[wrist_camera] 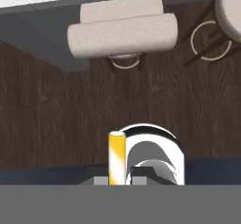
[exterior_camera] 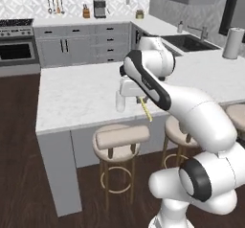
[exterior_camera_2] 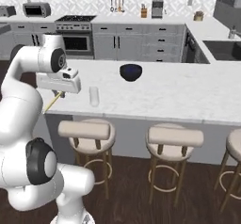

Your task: Take a straw from the drawer in front and place it inside the glass cup on the dining counter.

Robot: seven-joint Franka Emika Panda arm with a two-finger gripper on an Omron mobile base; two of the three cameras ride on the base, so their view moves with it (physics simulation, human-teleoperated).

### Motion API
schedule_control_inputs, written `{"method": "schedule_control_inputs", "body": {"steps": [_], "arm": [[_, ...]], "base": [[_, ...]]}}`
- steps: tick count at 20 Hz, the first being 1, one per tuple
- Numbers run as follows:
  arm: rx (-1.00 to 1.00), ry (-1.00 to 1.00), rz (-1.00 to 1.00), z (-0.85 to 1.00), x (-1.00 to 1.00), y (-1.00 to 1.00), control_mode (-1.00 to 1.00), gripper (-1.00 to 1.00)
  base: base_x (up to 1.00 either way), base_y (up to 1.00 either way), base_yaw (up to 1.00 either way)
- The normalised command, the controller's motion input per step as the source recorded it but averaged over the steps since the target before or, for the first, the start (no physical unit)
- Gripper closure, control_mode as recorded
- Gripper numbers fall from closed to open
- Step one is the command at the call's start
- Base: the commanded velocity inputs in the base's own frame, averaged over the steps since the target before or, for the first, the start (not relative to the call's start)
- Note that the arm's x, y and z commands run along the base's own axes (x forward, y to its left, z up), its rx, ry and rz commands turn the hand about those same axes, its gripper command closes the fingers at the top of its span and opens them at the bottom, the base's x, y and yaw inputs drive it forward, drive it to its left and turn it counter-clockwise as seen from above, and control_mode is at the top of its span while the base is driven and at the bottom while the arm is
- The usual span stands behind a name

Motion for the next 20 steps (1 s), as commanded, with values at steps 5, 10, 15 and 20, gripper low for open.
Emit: {"method": "schedule_control_inputs", "body": {"steps": [5, 10, 15, 20], "arm": [[0.00, 0.00, 0.00, 0.00, 0.00, 0.00, 1.00, 1.00], [0.00, 0.00, 0.00, 0.00, 0.00, 0.00, 1.00, 1.00], [0.00, 0.00, 0.01, 0.02, 0.16, -0.04, -1.00, 1.00], [0.00, -0.25, 0.14, 0.20, 0.17, -0.46, -1.00, 1.00]], "base": [[0.77, -0.31, 0.26], [0.98, -0.28, 0.11], [0.80, -0.22, 0.05], [0.00, 0.00, 0.00]]}}
